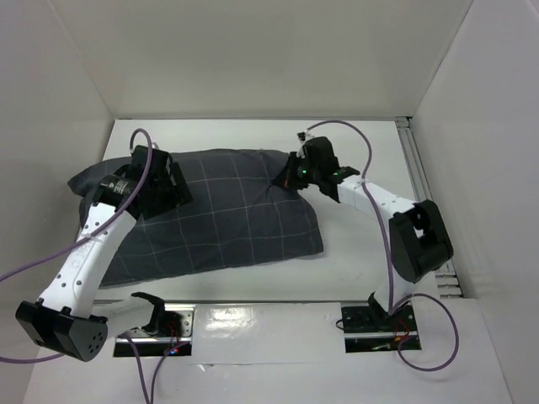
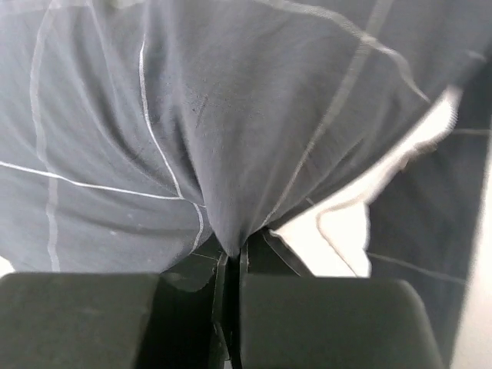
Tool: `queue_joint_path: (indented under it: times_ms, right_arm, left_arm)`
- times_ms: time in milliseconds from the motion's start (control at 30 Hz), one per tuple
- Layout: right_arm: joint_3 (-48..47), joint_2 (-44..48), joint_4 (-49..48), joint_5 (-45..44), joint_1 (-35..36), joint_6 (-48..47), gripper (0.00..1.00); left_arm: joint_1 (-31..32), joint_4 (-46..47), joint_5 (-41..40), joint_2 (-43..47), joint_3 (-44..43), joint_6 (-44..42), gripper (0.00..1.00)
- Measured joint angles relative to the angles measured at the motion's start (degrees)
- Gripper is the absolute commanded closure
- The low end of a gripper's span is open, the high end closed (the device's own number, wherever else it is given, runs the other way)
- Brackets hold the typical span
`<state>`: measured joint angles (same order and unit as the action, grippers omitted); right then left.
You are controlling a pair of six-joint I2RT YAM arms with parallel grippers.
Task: Put the pillow into the pillowcase
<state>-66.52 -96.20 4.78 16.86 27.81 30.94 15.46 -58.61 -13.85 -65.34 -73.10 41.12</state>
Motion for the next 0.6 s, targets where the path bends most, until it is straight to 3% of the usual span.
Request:
queue_joint_path:
  times_ms: [200,433,467,500,533,600]
  right_arm:
    - [8.92,12.83,1.95,-4.13,-9.68,2.14,1.00]
    - [10.05,20.63,10.47,-12.15,-24.26,-2.10,1.00]
    - [10.38,21.24,11.28,-13.05,-25.57,-2.60,0.85]
    - [10.58,21.86,12.44,-13.92,-26.43,-2.97,0.34]
    - [10.60,22.27,13.88,-14.93,-26.86,-3.17,0.17]
    - [10.47,23.28,16.37,-17.55,-26.86,-4.17,0.00]
  left_arm:
    - [-2.03,2.36,4.87,-0.11,-0.31,-3.19,0.12]
    - [-2.21,5.27,9.86,-1.77,-2.29,-4.94,0.12]
    - [-2.21,6.16,10.71,-2.43,-2.34,-5.03,0.12]
    - [-2.23,6.82,11.30,-3.02,-2.34,-5.03,0.12]
    - [-2.21,7.39,11.76,-3.72,-2.34,-5.03,0.12]
    - [-2.23,9.09,13.25,-5.25,-2.32,-5.01,0.12]
